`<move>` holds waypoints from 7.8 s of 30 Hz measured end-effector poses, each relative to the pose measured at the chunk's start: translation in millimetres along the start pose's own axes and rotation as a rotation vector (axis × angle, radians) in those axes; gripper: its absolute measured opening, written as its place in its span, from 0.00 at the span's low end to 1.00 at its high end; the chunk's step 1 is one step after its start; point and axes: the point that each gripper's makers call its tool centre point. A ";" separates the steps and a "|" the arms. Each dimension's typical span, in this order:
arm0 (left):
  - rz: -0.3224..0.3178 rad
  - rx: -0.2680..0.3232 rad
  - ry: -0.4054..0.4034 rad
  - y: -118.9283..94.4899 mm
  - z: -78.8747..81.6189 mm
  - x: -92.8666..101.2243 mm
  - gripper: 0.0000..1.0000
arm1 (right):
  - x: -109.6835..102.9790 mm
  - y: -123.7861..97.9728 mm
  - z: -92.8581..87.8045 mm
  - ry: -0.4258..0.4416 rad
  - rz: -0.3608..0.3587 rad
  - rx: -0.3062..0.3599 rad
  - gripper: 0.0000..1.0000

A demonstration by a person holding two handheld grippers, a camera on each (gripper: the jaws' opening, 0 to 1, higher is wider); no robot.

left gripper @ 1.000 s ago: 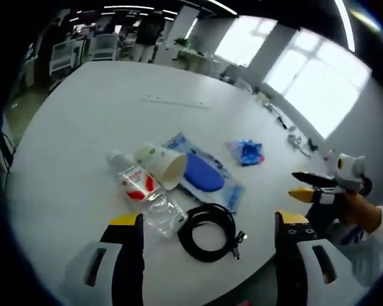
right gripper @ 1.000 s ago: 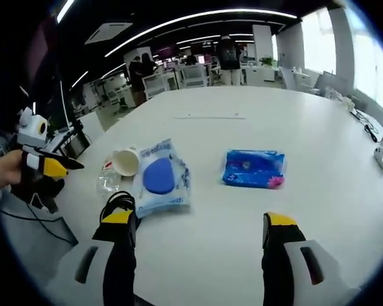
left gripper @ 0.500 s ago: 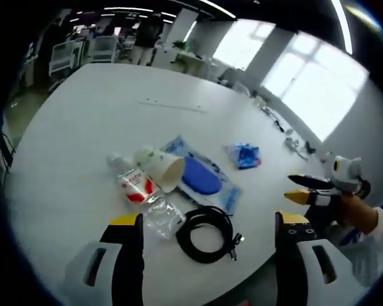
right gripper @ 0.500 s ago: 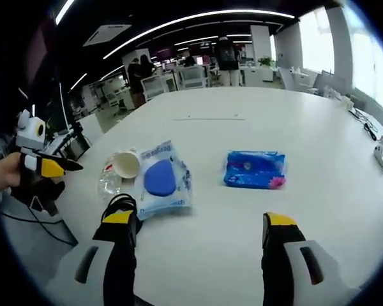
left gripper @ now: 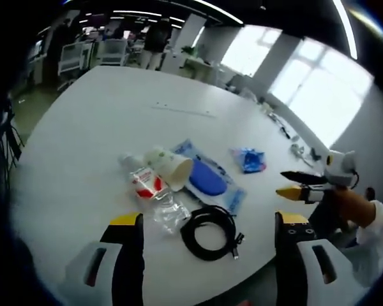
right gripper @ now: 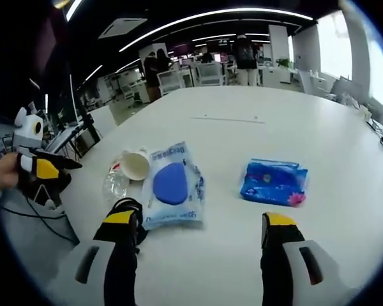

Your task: Arrange the tabletop items into an orderly group along one side of the table until the central work area is clear of visible clutter.

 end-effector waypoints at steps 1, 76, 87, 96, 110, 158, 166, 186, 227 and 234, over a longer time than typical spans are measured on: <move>0.003 0.001 0.001 -1.1 -0.4 0.5 0.81 | -0.6 1.9 1.0 -0.002 0.007 0.001 0.78; 0.154 0.068 -0.088 -63.7 -42.0 -7.9 0.80 | -94.2 127.9 -32.0 -0.312 0.410 -0.253 0.55; 0.149 0.065 -0.124 -63.2 -43.2 -10.4 0.80 | -97.0 131.1 -36.5 -0.333 0.424 -0.261 0.46; 0.145 0.068 -0.132 -63.1 -42.8 -9.6 0.79 | -109.1 135.6 -50.0 -0.366 0.460 -0.300 0.41; 0.139 0.070 -0.163 -63.6 -43.1 -11.4 0.79 | -112.8 152.3 -48.5 -0.412 0.489 -0.346 0.40; 0.112 0.081 -0.273 -64.0 -42.0 -14.0 0.77 | -111.4 136.1 -62.8 -0.358 0.552 -0.410 0.00; 0.099 0.078 -0.273 -63.4 -41.9 -11.6 0.78 | -103.9 113.1 -61.6 -0.256 0.529 -0.374 0.00; 0.034 0.062 -0.015 -61.8 -42.5 26.4 0.89 | -33.4 39.5 -11.9 -0.096 0.386 -0.256 0.00; 0.072 0.138 0.053 -110.4 -28.5 13.2 0.91 | 101.4 -31.4 -32.4 0.175 0.078 -0.212 0.00; 0.101 0.146 0.040 -114.4 -26.4 8.2 0.91 | 104.2 -19.6 -35.7 0.186 0.081 -0.223 0.00</move>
Point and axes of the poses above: the point that each gripper's makers call its tool centre point, and the gripper's own axes: y roughly forward along the fingers, x roughly to its right, z roughly out of its top, and after that the axes turned 14 degrees about z, right-handed
